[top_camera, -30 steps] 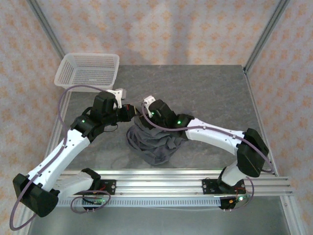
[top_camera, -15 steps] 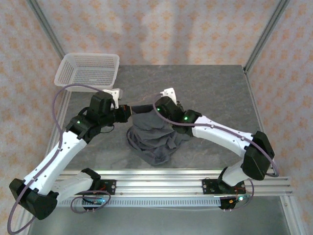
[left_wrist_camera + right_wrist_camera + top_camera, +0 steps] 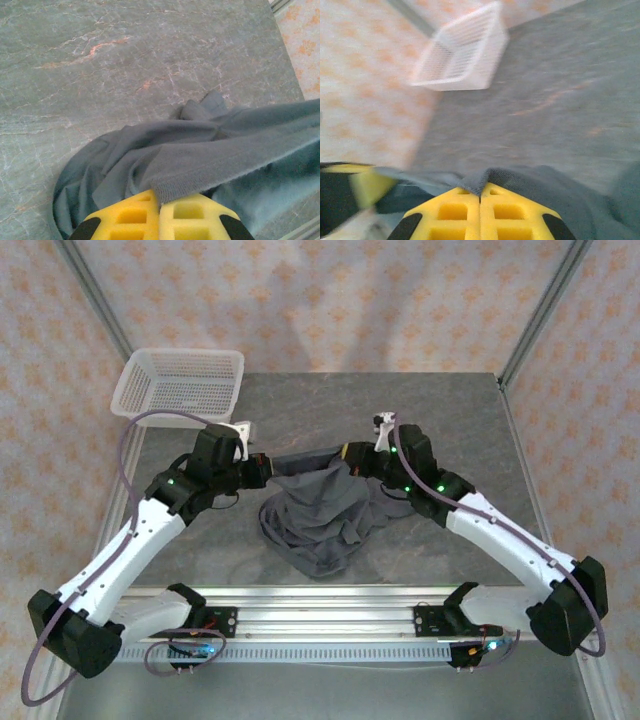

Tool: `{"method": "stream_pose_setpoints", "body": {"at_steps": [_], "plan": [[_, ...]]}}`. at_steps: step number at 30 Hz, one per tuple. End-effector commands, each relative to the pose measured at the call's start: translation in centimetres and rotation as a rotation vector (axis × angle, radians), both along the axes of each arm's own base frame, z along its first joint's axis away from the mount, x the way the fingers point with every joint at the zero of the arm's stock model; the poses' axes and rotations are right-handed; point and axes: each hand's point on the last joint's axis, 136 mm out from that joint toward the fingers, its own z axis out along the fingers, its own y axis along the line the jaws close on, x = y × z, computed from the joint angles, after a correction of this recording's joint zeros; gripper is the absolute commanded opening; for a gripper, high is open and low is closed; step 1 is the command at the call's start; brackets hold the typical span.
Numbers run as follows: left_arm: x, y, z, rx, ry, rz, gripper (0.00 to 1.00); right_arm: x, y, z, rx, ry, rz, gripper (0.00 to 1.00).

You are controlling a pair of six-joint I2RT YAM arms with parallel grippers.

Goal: Fold the inside-out t-shirt
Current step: Turn the T-shirt inside out at the center of the table.

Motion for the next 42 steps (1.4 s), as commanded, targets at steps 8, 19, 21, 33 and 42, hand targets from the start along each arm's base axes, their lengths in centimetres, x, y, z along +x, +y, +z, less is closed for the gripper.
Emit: {"method": "stream_pose_setpoints", "body": {"at_steps": [8,19,21,33,42], "plan": [[1.3,-0.6,0.8,-0.068,-0.023,0.031,0.0,-2.5,2.6,7.5,0.302,-0.031,0.146,0.0],[0.7,1.7,-9.6,0.023,0.152,0.176,0.01,3.2,1.8,-8.5,-0.153,0.331,0.012,0.33],[0.6,1.7,-12.1,-0.003,0.176,0.207,0.03,3.5,1.1,-8.3,-0.168,0.282,-0.039,0.38],[0.0,6.2,-17.9,0.205,0.213,0.359,0.31,-2.7,5.6,-7.7,-0.534,-0.191,0.184,0.48],[-2.7,10.3,-8.1,0.189,-0.067,0.439,0.5,-1.1,9.7,-13.1,-1.077,-0.442,0.415,0.63]]}}
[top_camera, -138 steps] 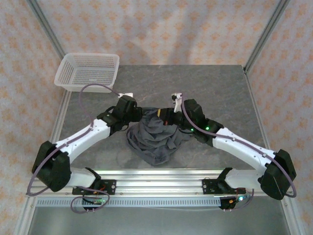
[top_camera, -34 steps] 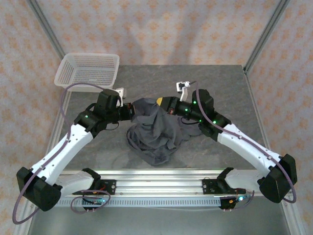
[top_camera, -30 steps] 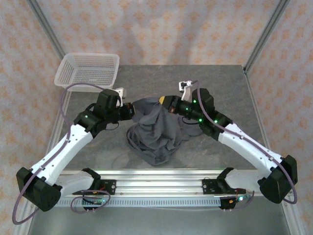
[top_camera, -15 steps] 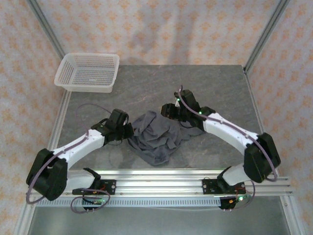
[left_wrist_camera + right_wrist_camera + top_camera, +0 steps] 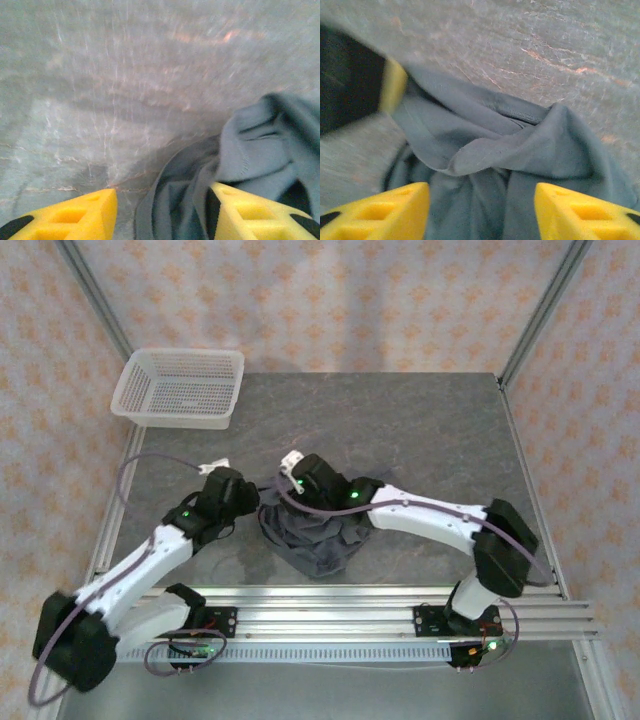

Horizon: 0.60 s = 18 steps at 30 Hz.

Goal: Fold the inside-out t-shirt
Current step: Turn the T-shirt inside out at the center of the table, then flatten out the T-shirt at the center of the table.

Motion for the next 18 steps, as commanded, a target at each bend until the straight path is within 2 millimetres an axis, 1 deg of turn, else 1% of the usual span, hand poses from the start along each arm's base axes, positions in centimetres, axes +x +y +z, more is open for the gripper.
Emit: {"method": "stream_pose_setpoints", "body": {"at_steps": [1,2,3,4,5,7,10,13,16,18], "plan": [[-2.0,2.8,3.3,0.064,-0.092,0.051,0.51,2.0,-0.8,-1.3,-0.253,-0.165,0.074,0.66],[-2.5,3.0,4.3,0.054,-0.125,0.039,0.52,2.1,-0.4,-1.8,-0.27,-0.16,0.094,0.69],[-3.0,3.1,5.0,0.05,-0.15,0.029,0.55,1.8,0.2,-2.3,-0.276,-0.14,0.128,0.7],[-3.3,3.3,5.4,0.051,-0.162,0.026,0.6,1.4,0.8,-2.6,-0.274,-0.105,0.157,0.7],[-3.7,3.5,5.6,0.06,-0.159,0.027,0.63,0.9,1.5,-2.8,-0.257,-0.07,0.179,0.7],[-4.2,4.0,5.4,0.08,-0.128,0.038,0.63,0.5,2.5,-2.8,-0.202,-0.031,0.195,0.7],[-4.0,3.2,5.0,0.05,-0.104,0.024,0.63,0.9,3.0,-2.5,-0.159,-0.02,0.151,0.7],[-3.7,2.5,4.9,0.009,-0.106,0.007,0.63,1.2,2.9,-2.4,-0.156,-0.01,0.114,0.7],[-3.6,2.3,4.8,-0.01,-0.113,0.014,0.63,1.8,3.0,-2.3,-0.18,-0.015,0.094,0.7],[-3.6,2.2,5.0,-0.02,-0.115,0.011,0.63,1.6,3.5,-3.3,-0.223,0.045,0.122,0.7]]}}
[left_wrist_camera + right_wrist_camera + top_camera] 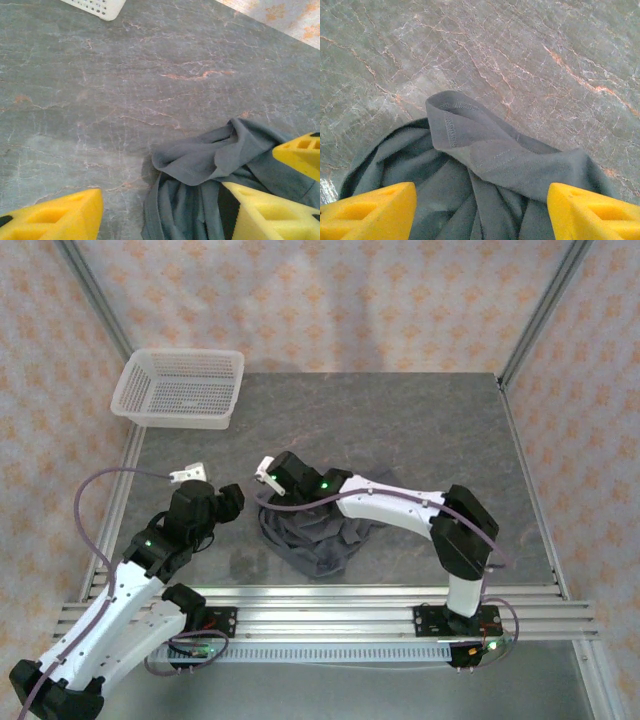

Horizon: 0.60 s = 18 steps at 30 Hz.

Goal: Fold the inside-out t-shirt
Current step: Flatten out the T-shirt at the center of the table.

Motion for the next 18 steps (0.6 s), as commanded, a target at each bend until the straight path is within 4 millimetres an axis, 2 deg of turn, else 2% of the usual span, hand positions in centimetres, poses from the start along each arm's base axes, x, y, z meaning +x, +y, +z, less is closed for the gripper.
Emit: {"method": "stream_pose_setpoints", "body": {"at_steps": [1,4,10,13,15,18], "plan": [[-0.3,-0.1,0.1,-0.031,0.007,0.003,0.63,-0.1,0.3,-1.5,-0.078,0.082,-0.001,0.69],[-0.6,-0.5,0.5,-0.044,0.029,-0.018,0.63,-0.2,0.6,-3.3,-0.13,0.15,0.007,0.69],[-1.1,-0.2,0.7,-0.062,0.007,-0.008,0.63,1.5,0.8,-5.0,-0.149,0.167,-0.033,0.69],[-1.2,-0.1,0.7,-0.058,0.009,-0.007,0.63,2.2,0.9,-5.5,-0.166,0.15,-0.053,0.65],[-1.2,0.0,0.5,-0.056,0.012,-0.002,0.63,3.2,0.6,-5.5,-0.173,0.107,-0.086,0.58],[-1.1,-0.1,0.4,-0.064,0.011,-0.001,0.63,4.3,0.5,-5.1,-0.154,0.06,-0.124,0.3]]}}
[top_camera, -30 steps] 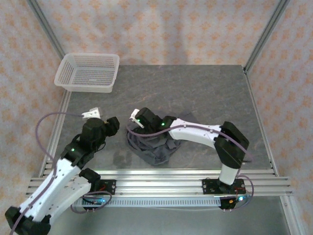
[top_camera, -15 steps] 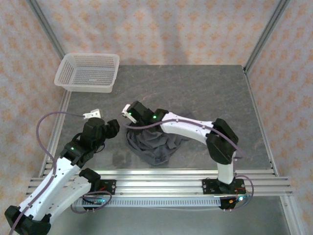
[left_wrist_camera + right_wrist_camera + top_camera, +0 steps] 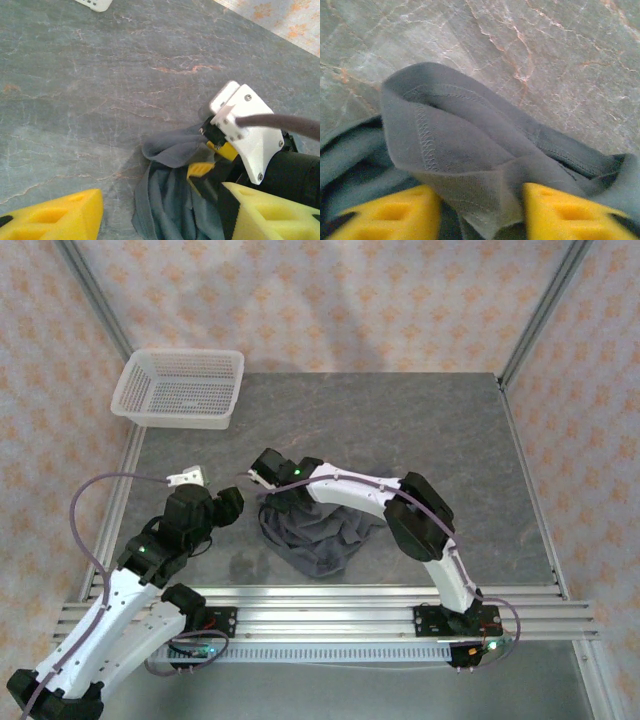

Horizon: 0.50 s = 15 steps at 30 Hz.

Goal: Fold the inside-out t-shirt
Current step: Flatten out the T-shirt at the center of the table.

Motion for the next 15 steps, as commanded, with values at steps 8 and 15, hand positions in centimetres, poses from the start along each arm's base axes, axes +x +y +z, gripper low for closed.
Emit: {"method": "stream_pose_setpoints", "body": {"at_steps": [8,15], "plan": [[0.0,0.3,-0.1,-0.002,0.012,0.02,0.63,2.9,0.2,5.4,0.22,-0.099,-0.111,0.0],[0.1,0.2,-0.3,-0.003,0.012,0.017,0.63,3.2,-0.7,8.2,0.485,0.059,-0.151,0.0]]}}
